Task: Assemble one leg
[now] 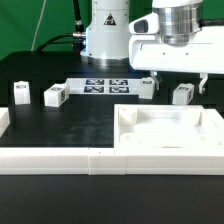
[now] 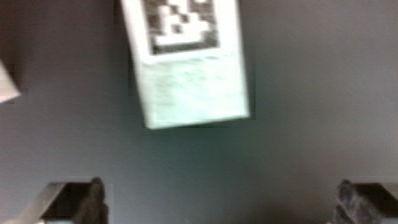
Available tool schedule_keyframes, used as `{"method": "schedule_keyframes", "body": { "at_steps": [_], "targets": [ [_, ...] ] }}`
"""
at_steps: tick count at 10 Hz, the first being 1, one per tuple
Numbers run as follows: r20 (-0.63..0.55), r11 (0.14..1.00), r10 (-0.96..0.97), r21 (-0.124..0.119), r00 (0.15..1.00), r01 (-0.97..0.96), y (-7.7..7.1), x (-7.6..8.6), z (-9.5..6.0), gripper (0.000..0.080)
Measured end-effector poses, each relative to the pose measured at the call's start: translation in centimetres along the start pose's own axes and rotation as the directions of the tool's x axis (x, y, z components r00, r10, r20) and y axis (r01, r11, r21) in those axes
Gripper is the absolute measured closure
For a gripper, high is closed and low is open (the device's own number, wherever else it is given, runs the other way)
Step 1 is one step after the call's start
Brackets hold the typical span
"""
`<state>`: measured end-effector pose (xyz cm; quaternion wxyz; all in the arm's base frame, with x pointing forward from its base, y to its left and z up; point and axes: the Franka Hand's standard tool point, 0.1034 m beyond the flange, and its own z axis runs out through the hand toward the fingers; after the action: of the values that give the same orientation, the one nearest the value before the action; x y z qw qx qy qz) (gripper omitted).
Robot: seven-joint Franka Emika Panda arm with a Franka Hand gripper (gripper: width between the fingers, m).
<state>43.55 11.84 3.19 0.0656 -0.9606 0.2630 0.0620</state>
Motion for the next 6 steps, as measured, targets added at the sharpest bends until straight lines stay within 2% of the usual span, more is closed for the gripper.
{"method": "schedule_keyframes", "body": {
  "at_steps": [2,6],
  "targets": [
    [0.159,1.0,-0.016,-0.014,0.987,0.018,0.9,-0.4,0.2,0.0151],
    [0.421,0.998,-0.009,-0.046,0.907,0.031,0.9,-1.9,0.4,0.0151]
  ]
}}
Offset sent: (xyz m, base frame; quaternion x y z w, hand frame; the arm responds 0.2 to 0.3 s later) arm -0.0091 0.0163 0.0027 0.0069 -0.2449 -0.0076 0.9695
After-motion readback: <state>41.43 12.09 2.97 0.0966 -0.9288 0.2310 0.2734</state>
